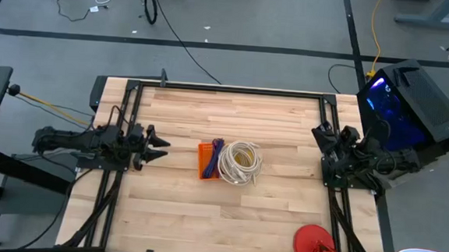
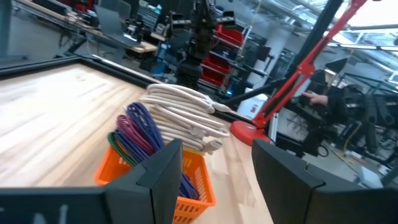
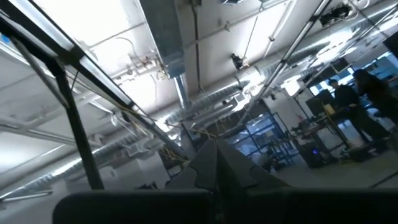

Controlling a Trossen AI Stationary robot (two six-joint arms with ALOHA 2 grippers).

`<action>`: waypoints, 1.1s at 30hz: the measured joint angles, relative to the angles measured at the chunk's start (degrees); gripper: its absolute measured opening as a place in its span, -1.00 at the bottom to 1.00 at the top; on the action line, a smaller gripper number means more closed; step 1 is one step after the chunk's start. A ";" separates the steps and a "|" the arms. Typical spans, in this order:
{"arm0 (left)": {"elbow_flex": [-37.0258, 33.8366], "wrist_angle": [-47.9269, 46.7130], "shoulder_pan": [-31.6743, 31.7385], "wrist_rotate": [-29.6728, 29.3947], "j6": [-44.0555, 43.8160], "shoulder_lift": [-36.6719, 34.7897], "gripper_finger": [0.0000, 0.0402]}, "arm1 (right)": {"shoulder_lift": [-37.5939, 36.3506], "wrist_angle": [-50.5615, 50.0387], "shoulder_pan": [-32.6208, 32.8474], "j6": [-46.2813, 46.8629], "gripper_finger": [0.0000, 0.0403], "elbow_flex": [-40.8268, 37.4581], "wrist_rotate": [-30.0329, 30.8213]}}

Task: Pick & Place USB Port
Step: Return to Home Position

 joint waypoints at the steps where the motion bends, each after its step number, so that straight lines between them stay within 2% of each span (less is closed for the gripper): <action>1: 0.00 0.00 0.40 0.01 0.00 0.00 -0.01 | -0.02 0.00 -0.57 0.00 -0.94 0.00 -0.05; 9: 0.00 -0.02 1.77 0.02 -0.02 0.00 -0.01 | -0.02 -0.99 -4.64 0.00 -0.94 0.00 -0.01; 33: -0.02 -0.07 1.77 0.02 -0.02 0.61 -0.01 | 0.04 -3.07 -4.62 0.00 -0.94 0.00 -0.03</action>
